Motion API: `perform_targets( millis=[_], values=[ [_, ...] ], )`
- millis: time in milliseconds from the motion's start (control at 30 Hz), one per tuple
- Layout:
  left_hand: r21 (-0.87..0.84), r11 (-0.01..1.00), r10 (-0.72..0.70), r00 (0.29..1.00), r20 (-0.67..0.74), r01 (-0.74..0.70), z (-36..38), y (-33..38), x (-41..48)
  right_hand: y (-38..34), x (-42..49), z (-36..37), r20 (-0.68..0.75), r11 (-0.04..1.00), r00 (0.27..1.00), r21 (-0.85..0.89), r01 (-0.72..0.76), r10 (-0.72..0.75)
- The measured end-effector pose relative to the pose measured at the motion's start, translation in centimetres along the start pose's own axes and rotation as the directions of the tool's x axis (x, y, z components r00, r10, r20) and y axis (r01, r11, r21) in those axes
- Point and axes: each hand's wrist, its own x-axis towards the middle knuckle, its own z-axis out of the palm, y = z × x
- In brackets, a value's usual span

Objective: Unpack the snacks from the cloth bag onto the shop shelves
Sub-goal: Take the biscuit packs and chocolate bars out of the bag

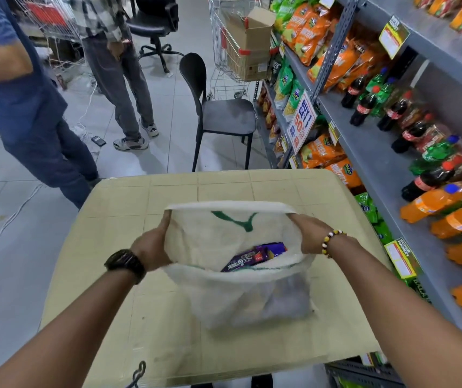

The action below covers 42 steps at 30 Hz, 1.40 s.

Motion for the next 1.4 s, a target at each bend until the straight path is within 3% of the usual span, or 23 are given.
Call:
perform_targets(
  millis=[100,133,200,233,300,367,433,533,600,733,800,900,1000,1067,1133,1267,1400],
  values=[
    [0.240,0.957,-0.202,0.966,0.158,0.161,0.9,-0.3,1.3,-0.6,1.6,0.0,0.220,0.984,0.972,-0.176,-0.040,0.079],
    [0.321,0.932,-0.242,0.950,0.197,0.170,1.5,-0.1,1.4,-1.1,1.9,0.3,0.238,0.978,0.966,-0.201,-0.051,0.099],
    [0.445,0.880,-0.260,0.954,0.152,0.169,2.6,0.9,1.0,-1.8,1.9,1.2,0.137,0.982,0.982,-0.157,-0.104,0.126],
    [0.466,0.874,-0.205,0.974,0.095,0.139,3.2,1.6,0.9,-2.1,2.0,1.9,0.048,0.985,0.987,-0.092,-0.147,0.152],
    [0.415,0.908,0.052,0.998,0.033,-0.061,5.1,3.0,0.5,-2.6,1.6,3.6,-0.077,0.980,0.977,0.010,-0.198,0.198],
    [0.303,0.899,0.286,0.948,0.141,-0.317,7.1,4.6,0.0,-3.1,0.9,5.3,-0.104,0.978,0.973,0.064,-0.200,0.206],
    [0.316,0.861,0.333,0.911,0.242,-0.398,8.9,5.5,-0.6,-3.1,0.1,6.4,-0.086,0.969,0.970,0.113,-0.218,0.228],
    [0.464,0.795,0.357,0.920,0.161,-0.390,9.8,5.7,-1.1,-2.0,0.0,7.8,-0.079,0.970,0.973,0.135,-0.204,0.216],
    [0.515,0.740,0.394,0.899,0.192,-0.433,10.2,5.6,-1.7,-1.3,0.0,8.4,-0.004,0.980,0.986,0.109,-0.168,0.169],
    [0.417,0.675,0.499,0.793,0.350,-0.609,11.9,5.1,-4.0,-0.6,-0.9,8.8,0.205,0.995,0.975,0.034,-0.089,0.080],
    [0.352,0.685,0.487,0.760,0.431,-0.638,13.1,4.8,-5.4,-0.1,-1.4,9.4,0.272,0.999,0.961,-0.020,-0.044,0.048],
    [0.234,0.842,0.319,0.799,0.509,-0.486,14.3,4.0,-6.4,0.5,-1.4,10.7,0.302,0.994,0.952,-0.111,-0.010,0.043],
    [0.038,0.983,0.143,0.887,0.439,-0.178,14.0,3.1,-5.7,0.2,-0.6,10.4,0.153,0.998,0.988,-0.058,-0.028,0.037],
    [0.013,0.998,0.049,0.936,0.350,-0.056,13.1,2.6,-4.4,-0.5,0.3,9.5,-0.029,1.000,1.000,0.005,0.005,-0.005],
    [0.071,0.997,-0.050,0.948,0.313,0.029,12.2,2.0,-3.2,-1.1,1.5,8.6,-0.124,0.999,0.991,0.002,0.048,-0.047],
    [0.141,0.981,-0.169,0.940,0.297,0.131,11.9,1.6,-1.9,-2.1,3.6,7.3,-0.083,0.991,0.992,-0.102,0.089,-0.098],
    [-0.010,0.954,-0.281,0.905,0.319,0.300,12.8,1.1,-1.5,-1.3,5.1,7.3,0.016,0.993,1.000,-0.113,0.027,-0.026]
  ],
)
